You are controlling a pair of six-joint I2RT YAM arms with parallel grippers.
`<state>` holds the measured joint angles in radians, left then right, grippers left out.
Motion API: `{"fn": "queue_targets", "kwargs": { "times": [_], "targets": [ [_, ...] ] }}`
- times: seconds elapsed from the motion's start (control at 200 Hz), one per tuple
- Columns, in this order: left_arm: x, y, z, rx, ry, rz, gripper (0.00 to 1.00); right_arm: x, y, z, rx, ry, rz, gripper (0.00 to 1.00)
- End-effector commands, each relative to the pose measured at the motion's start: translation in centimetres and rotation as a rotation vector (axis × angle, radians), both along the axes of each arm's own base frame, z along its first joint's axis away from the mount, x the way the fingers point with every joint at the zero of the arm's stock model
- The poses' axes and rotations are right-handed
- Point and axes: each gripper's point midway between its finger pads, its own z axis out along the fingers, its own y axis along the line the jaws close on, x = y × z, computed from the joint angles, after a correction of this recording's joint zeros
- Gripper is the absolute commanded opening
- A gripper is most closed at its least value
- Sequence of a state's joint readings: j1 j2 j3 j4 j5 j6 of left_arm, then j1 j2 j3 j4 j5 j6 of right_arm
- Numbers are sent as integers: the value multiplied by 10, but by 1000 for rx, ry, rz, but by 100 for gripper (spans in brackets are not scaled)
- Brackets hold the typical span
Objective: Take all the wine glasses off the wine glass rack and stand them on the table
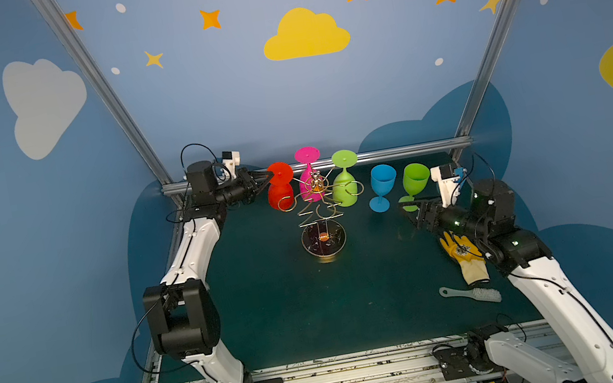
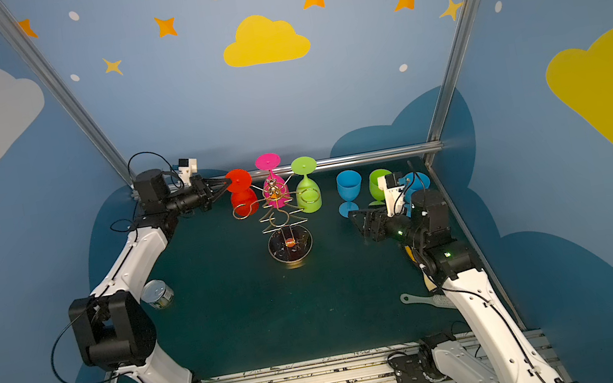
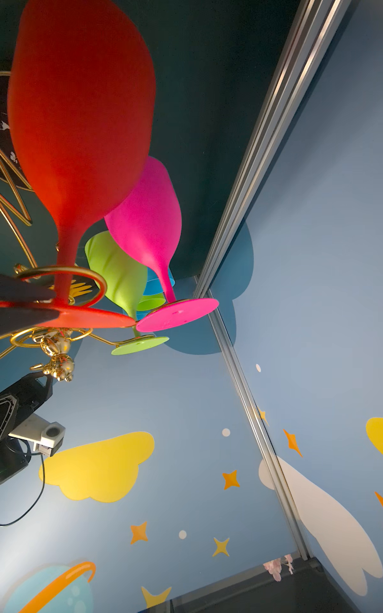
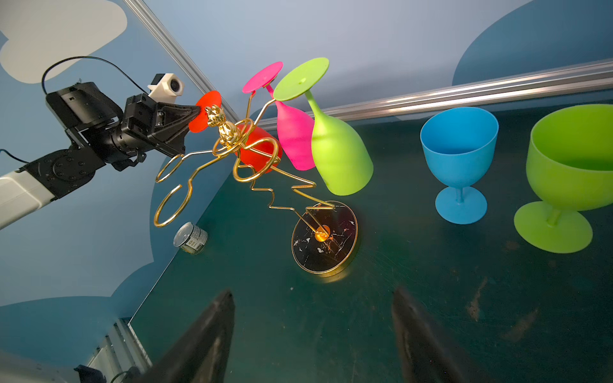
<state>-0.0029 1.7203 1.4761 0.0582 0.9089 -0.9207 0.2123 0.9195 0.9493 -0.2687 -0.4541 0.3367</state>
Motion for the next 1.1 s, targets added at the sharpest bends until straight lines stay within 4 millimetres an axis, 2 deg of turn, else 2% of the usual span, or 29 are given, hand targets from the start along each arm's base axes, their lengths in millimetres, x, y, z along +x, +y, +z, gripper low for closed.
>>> {"fn": "queue_targets", "kwargs": {
  "times": [0.0, 0.25, 1.096],
  "targets": [
    [-12, -7, 20, 14, -70, -26, 4, -1, 3, 5, 11, -20, 10, 74],
    [-13, -15, 21, 16, -72, -43, 4, -3, 2, 4, 8, -21, 8, 74],
    [8, -33, 26, 17, -76, -83, 4, -9, -3, 4, -6, -25, -9, 74]
  ]
}}
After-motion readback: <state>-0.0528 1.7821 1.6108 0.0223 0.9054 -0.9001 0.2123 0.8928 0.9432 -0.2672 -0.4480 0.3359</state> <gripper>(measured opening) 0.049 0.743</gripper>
